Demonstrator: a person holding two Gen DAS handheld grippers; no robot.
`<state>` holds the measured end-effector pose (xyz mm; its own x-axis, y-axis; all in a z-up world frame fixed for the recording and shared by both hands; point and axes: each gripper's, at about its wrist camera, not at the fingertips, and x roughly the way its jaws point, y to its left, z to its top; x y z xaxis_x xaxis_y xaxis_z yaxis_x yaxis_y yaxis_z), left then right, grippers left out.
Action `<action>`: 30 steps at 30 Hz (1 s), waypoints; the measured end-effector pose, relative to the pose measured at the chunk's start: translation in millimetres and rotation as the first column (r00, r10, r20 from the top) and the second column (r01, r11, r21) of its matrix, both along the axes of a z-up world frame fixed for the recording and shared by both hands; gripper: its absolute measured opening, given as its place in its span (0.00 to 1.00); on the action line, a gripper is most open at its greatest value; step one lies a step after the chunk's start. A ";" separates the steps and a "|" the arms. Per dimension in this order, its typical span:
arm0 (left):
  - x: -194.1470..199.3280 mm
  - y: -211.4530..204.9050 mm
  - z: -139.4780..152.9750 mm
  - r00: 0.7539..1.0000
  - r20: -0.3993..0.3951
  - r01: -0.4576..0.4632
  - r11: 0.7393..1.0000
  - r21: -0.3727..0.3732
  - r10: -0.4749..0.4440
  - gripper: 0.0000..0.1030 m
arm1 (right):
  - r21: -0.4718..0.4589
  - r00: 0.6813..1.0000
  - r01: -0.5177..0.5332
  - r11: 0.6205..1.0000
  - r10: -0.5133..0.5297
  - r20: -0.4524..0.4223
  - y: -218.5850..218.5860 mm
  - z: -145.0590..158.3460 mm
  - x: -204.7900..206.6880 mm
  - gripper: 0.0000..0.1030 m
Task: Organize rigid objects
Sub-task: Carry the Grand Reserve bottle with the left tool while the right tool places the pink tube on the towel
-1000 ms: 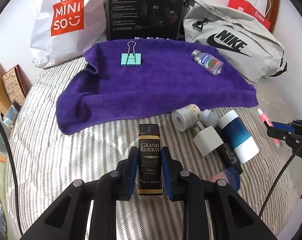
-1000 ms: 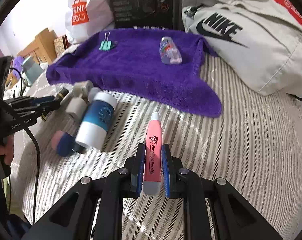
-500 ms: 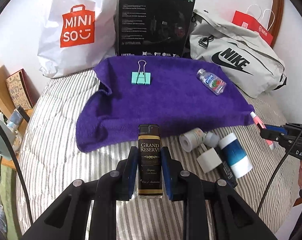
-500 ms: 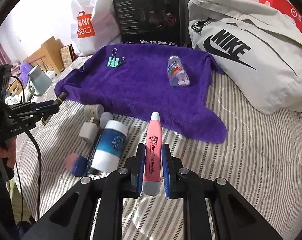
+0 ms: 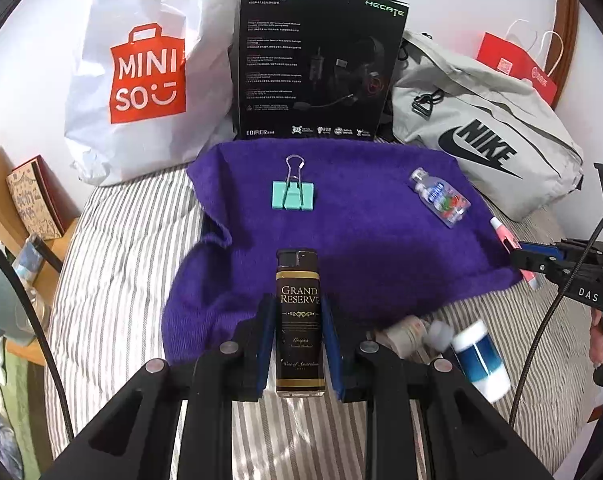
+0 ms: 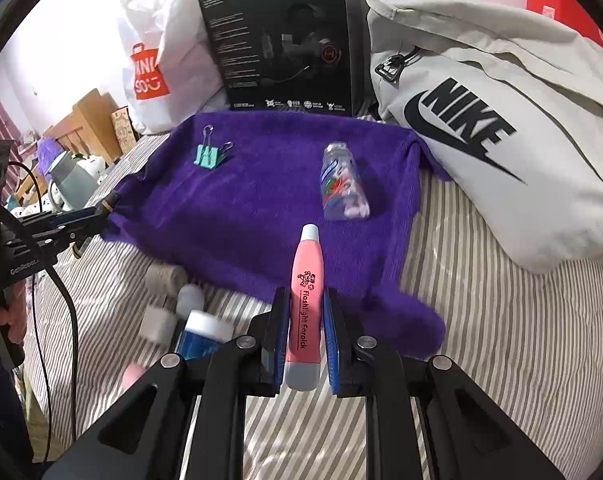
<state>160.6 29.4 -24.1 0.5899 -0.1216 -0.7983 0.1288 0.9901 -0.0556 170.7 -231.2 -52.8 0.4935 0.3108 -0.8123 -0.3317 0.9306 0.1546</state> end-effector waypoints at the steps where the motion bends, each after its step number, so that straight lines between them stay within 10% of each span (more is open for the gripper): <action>1: 4.1 0.3 0.0 1.000 -0.002 0.002 1.000 0.000 -0.002 0.22 | -0.006 1.000 -0.002 1.000 0.002 -0.002 0.9 -0.6 7.3 0.16; 30: 95.9 7.9 -49.0 0.995 -0.097 -0.008 1.000 -0.014 0.006 0.22 | -0.113 0.990 -0.102 0.988 0.090 -0.104 23.3 -46.1 73.5 0.16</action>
